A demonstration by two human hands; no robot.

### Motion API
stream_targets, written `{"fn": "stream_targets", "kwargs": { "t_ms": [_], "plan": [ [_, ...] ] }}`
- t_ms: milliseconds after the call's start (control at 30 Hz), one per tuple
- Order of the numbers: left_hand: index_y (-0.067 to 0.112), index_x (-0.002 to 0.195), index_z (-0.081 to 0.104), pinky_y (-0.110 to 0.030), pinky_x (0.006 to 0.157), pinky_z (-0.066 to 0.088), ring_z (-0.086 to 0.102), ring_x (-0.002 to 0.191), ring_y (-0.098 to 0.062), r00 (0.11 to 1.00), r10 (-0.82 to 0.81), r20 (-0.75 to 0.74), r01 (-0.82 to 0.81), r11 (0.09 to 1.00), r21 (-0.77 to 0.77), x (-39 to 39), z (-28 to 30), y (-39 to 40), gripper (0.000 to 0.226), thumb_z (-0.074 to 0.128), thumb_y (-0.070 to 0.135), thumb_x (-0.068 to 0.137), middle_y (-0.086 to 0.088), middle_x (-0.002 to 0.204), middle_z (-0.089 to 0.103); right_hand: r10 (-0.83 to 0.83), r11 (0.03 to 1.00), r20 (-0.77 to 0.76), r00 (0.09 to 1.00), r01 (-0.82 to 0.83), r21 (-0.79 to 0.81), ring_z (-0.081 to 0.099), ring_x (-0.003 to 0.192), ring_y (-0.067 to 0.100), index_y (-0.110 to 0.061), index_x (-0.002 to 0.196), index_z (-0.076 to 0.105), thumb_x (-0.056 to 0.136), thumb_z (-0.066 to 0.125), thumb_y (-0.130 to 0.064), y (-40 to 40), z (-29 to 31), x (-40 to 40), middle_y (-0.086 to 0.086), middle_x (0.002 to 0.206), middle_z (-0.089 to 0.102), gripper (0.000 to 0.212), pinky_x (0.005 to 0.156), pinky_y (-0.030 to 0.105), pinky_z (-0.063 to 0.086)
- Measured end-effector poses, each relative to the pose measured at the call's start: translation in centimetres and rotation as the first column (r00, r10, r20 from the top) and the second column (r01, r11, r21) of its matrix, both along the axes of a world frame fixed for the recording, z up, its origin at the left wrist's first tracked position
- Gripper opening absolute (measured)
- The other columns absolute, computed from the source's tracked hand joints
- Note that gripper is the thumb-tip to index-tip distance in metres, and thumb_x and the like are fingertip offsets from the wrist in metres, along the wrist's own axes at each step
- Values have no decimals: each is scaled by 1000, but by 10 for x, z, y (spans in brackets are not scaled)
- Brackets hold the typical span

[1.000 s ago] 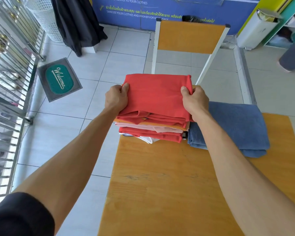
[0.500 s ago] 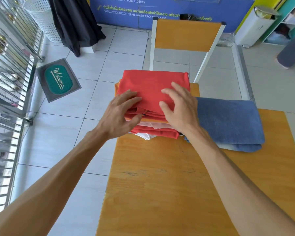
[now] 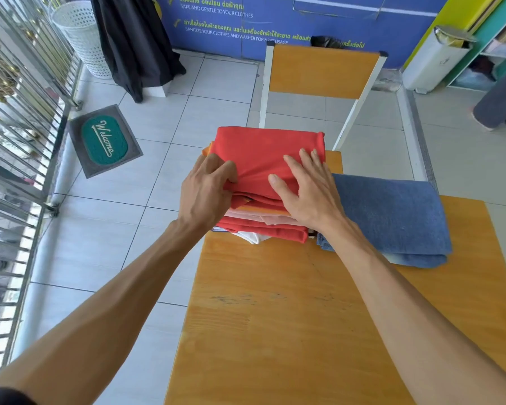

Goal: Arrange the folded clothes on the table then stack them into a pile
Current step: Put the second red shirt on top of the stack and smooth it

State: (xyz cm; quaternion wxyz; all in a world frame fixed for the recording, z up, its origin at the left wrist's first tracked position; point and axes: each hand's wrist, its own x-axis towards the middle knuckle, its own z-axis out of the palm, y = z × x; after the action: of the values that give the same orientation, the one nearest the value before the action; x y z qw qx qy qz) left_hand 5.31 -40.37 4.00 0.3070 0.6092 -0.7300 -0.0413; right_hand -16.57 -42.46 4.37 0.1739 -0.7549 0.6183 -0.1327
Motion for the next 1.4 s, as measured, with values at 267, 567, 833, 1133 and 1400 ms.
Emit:
{"fn": "stream_targets", "kwargs": {
  "t_ms": [267,567,833,1133,1400],
  "plan": [
    [18,112,64,-35,82,46,51,95,-20,970,-234,66,227,969,99,24,-17,10,42,73,39,77,-1,107,56,188,981,-117,975,-180,77,-10,156,23,-39,161,-1,90,56,-67,4,-10,-29,6,170,-13,95,126,44,7],
    [12,92,66,-40,66,48,54,81,-28,993,-115,27,114,993,41,12,-6,-1,24,78,14,71,-5,88,55,199,980,-152,968,-196,38,0,157,28,-49,158,11,104,53,-36,0,-8,-25,10,170,-3,70,125,44,10],
    [14,84,59,-46,72,41,49,82,-27,991,-91,94,80,990,116,2,-13,8,28,65,3,59,-4,84,47,209,978,-153,966,-204,45,-9,156,25,-50,158,6,101,53,-47,10,-11,-27,7,170,-10,74,126,50,8],
    [20,100,69,-40,88,39,55,107,-27,998,-61,-28,62,998,14,-12,29,-40,27,43,24,94,-1,112,63,5,995,-8,1000,-6,-102,11,156,21,-19,156,38,109,23,-41,-20,14,0,8,167,25,53,126,46,5],
    [29,157,10,-53,121,-2,-9,152,-14,985,-28,171,-37,930,365,-36,-28,-60,60,15,52,102,1,166,-2,-105,994,-177,979,110,18,-6,157,25,-23,163,6,105,15,-52,-44,-24,29,4,171,-3,65,125,52,-2]
  ]
}}
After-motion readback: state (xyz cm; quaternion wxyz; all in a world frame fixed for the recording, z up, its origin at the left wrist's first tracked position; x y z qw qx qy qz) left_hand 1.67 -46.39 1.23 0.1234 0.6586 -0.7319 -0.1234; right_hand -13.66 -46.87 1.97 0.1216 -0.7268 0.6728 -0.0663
